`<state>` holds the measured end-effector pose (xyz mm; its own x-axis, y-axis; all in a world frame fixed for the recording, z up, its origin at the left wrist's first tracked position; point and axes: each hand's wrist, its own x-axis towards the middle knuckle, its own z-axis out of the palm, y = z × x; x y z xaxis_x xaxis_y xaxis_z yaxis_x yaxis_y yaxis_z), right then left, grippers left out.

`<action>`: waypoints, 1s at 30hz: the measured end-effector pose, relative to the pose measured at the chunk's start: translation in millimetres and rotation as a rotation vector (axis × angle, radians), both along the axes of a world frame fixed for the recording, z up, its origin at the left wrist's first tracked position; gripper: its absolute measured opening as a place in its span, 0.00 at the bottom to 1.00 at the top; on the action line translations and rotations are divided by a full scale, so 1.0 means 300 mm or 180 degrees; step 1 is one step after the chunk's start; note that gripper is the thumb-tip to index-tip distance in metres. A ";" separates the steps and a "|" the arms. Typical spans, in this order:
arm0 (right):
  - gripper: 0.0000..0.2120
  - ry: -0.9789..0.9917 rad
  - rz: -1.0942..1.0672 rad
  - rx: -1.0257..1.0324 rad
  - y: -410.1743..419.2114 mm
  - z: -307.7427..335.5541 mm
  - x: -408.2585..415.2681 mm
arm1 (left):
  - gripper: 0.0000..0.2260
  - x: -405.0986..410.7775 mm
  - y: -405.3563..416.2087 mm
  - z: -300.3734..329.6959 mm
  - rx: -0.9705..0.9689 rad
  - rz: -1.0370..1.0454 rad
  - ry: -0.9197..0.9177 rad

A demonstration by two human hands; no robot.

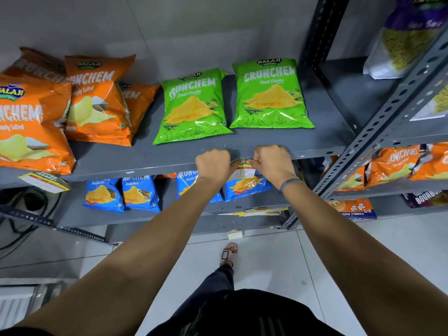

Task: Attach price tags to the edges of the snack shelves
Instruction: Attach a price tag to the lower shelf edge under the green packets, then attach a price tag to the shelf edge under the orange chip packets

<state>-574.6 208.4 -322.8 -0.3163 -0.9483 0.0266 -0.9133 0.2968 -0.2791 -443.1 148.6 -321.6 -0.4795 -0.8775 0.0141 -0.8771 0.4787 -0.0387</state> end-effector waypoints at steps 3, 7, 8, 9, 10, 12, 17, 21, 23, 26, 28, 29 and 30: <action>0.09 -0.0139 -0.0170 -0.0221 0.015 -0.014 0.016 | 0.21 0.005 0.010 0.006 0.0072 0.0047 -0.0001; 0.10 -0.0354 -0.0539 -0.0830 0.054 -0.032 0.079 | 0.19 0.033 0.007 0.022 0.0186 0.0063 0.0038; 0.09 -0.0526 -0.0650 -0.0938 0.059 -0.033 0.106 | 0.21 0.059 0.004 0.025 0.0203 0.0066 0.0053; 0.09 -0.0713 -0.0742 -0.0996 0.061 -0.034 0.135 | 0.23 0.095 0.000 0.027 0.0209 0.0086 0.0066; 0.08 -0.0880 -0.0798 -0.1007 0.057 -0.038 0.167 | 0.24 0.141 -0.002 0.031 0.0192 0.0124 0.0086; 0.08 -0.1156 -0.0811 -0.0947 0.034 -0.053 0.240 | 0.23 0.259 -0.008 0.035 0.0122 0.0264 0.0227; 0.07 -0.1822 -0.0605 -0.0707 -0.086 -0.101 0.528 | 0.13 0.655 -0.051 0.055 -0.0566 0.0432 0.0924; 0.09 -0.2441 -0.0056 -0.0361 -0.224 -0.146 0.837 | 0.11 1.019 -0.166 0.052 -0.1484 0.0399 0.0884; 0.09 -0.2721 0.0200 -0.0017 -0.286 -0.160 1.001 | 0.10 1.174 -0.246 0.062 -0.1608 0.0499 0.0739; 0.11 -0.3278 0.0230 0.0512 -0.361 -0.147 1.226 | 0.15 1.329 -0.358 0.068 -0.1218 0.0698 0.0496; 0.13 -0.3621 0.0167 0.0765 -0.418 -0.146 1.342 | 0.16 1.381 -0.428 0.066 -0.0774 0.0570 0.0333; 0.17 -0.3808 0.0068 0.0876 -0.442 -0.145 1.387 | 0.16 1.398 -0.457 0.070 -0.0581 0.0447 0.0249; 0.20 -0.4012 -0.0054 0.0944 -0.464 -0.148 1.423 | 0.16 1.409 -0.482 0.074 -0.0422 0.0320 0.0178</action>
<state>-147.7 69.0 -367.2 0.0185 -0.8623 -0.5060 -0.0660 0.5039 -0.8612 -20.3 4.0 -299.4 -0.3845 -0.9097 0.1571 -0.9229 0.3822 -0.0455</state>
